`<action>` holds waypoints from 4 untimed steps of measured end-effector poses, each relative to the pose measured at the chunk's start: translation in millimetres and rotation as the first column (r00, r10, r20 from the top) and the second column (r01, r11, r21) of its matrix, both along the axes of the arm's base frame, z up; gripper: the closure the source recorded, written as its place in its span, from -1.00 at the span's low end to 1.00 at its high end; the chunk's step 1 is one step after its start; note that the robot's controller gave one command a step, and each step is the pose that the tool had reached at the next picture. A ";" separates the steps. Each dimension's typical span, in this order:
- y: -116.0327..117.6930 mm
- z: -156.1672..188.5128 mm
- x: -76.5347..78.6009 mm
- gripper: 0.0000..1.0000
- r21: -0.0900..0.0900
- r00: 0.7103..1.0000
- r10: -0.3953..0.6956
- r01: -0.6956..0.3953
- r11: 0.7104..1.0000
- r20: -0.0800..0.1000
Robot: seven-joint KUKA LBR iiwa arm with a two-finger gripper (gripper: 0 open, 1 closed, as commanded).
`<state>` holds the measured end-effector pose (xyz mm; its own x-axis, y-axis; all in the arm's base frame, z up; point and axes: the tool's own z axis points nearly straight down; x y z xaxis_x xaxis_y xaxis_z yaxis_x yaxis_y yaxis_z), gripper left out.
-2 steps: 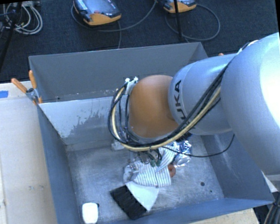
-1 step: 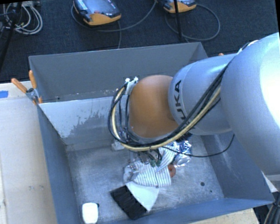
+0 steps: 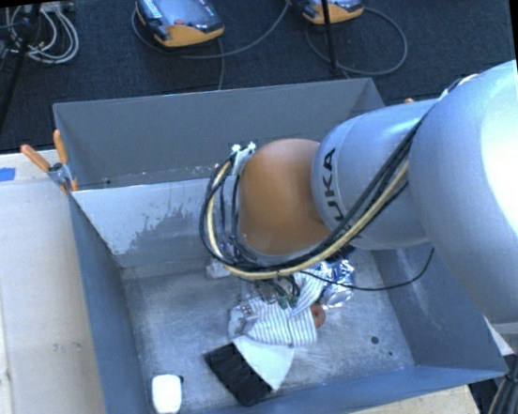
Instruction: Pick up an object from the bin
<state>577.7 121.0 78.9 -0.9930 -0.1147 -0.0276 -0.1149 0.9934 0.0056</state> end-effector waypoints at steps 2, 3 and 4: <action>-24.5 1.0 23.1 1.00 -0.004 0.958 0.285 -0.285 0.959 -0.032; -24.8 5.0 21.9 1.00 -0.005 0.958 0.285 -0.285 0.959 -0.031; -37.2 33.2 17.6 1.00 -0.008 0.963 0.268 -0.268 0.963 -0.022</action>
Offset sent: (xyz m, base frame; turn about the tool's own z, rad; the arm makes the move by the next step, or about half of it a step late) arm 0.0000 0.0000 0.0000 0.0000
